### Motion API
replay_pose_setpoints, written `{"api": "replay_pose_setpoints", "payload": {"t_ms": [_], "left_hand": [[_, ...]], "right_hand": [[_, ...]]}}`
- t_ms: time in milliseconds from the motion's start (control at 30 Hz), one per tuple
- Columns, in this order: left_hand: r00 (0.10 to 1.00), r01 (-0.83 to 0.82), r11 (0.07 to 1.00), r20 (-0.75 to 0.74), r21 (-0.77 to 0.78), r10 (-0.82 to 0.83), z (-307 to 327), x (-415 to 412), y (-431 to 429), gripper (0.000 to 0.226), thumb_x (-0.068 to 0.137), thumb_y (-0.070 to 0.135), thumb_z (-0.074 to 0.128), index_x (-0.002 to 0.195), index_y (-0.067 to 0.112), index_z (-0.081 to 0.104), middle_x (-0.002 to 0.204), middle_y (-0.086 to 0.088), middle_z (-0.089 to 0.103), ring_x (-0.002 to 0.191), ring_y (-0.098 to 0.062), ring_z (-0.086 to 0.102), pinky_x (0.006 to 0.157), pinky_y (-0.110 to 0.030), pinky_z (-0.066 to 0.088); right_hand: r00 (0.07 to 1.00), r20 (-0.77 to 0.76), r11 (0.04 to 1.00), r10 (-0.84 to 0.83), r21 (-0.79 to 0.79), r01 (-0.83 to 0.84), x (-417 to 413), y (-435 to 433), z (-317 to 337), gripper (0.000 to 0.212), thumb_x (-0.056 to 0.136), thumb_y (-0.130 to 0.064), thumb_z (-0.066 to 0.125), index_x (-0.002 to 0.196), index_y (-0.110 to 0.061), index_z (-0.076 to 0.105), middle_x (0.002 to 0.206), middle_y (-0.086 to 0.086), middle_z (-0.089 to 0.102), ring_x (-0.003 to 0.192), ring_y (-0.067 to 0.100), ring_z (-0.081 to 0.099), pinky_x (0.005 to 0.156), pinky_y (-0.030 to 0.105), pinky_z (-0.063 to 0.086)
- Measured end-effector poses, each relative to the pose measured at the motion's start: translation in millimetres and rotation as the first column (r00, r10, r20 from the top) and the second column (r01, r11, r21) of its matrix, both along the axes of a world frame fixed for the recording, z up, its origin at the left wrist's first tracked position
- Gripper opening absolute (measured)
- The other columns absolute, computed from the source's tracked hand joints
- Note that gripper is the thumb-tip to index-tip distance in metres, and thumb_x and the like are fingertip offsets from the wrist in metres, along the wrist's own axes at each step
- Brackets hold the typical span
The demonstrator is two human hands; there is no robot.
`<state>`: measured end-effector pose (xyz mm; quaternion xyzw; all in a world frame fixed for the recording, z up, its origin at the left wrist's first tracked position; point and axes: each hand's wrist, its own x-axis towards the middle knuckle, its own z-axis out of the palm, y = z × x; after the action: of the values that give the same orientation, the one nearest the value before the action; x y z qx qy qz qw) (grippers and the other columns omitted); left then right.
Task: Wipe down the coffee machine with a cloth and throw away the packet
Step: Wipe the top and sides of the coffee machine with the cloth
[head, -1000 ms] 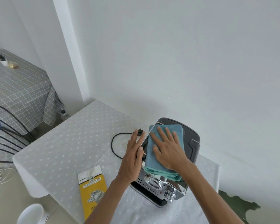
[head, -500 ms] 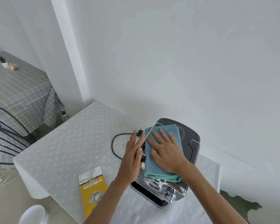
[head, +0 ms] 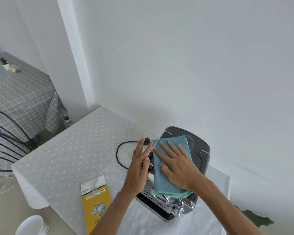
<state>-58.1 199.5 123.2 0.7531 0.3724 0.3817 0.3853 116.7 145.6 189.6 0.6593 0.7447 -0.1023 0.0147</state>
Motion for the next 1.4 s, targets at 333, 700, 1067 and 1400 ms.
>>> {"api": "replay_pose_setpoints", "payload": {"t_ms": [333, 700, 1067, 1400], "left_hand": [[1.0, 0.0, 1.0, -0.002, -0.005, 0.0, -1, -1, 0, 0.05, 0.105, 0.024, 0.021, 0.154, 0.032, 0.026, 0.166, 0.01, 0.006, 0.153, -0.008, 0.0, 0.125, -0.047, 0.006], [1.0, -0.01, 1.0, 0.017, -0.019, 0.011, -1, 0, -2, 0.049, 0.105, 0.026, 0.021, 0.153, 0.031, 0.028, 0.165, 0.01, 0.009, 0.152, -0.007, 0.001, 0.124, -0.04, 0.004], [1.0, -0.018, 0.999, 0.017, -0.041, 0.019, -1, 2, -5, 0.054, 0.103, 0.038, 0.016, 0.154, 0.027, 0.027, 0.165, 0.009, 0.012, 0.153, -0.008, -0.001, 0.126, -0.041, 0.006], [1.0, 0.01, 0.999, 0.019, -0.051, -0.009, 1, 0, -6, 0.051, 0.105, 0.031, 0.016, 0.155, 0.03, 0.022, 0.165, 0.011, 0.01, 0.152, -0.007, -0.003, 0.125, -0.039, 0.0]], "right_hand": [[0.998, -0.02, 0.998, -0.059, 0.015, 0.059, -6, -3, -4, 0.068, 0.092, -0.058, 0.003, 0.159, -0.044, 0.005, 0.169, -0.008, -0.007, 0.156, 0.018, -0.013, 0.125, 0.045, -0.013], [0.986, -0.016, 0.985, -0.166, 0.049, 0.167, -16, -2, -4, 0.078, 0.085, -0.058, -0.002, 0.16, -0.04, 0.007, 0.17, -0.005, -0.003, 0.156, 0.021, -0.011, 0.124, 0.043, -0.015], [0.995, -0.004, 0.994, -0.103, 0.022, 0.103, -11, 2, -4, 0.073, 0.089, -0.058, -0.001, 0.16, -0.041, 0.007, 0.169, -0.007, -0.005, 0.156, 0.02, -0.011, 0.124, 0.045, -0.015], [0.999, 0.002, 0.999, -0.051, -0.006, 0.051, -2, 10, -1, 0.071, 0.088, -0.058, 0.002, 0.158, -0.047, 0.011, 0.17, -0.006, -0.003, 0.156, 0.019, -0.009, 0.125, 0.047, -0.013]]}}
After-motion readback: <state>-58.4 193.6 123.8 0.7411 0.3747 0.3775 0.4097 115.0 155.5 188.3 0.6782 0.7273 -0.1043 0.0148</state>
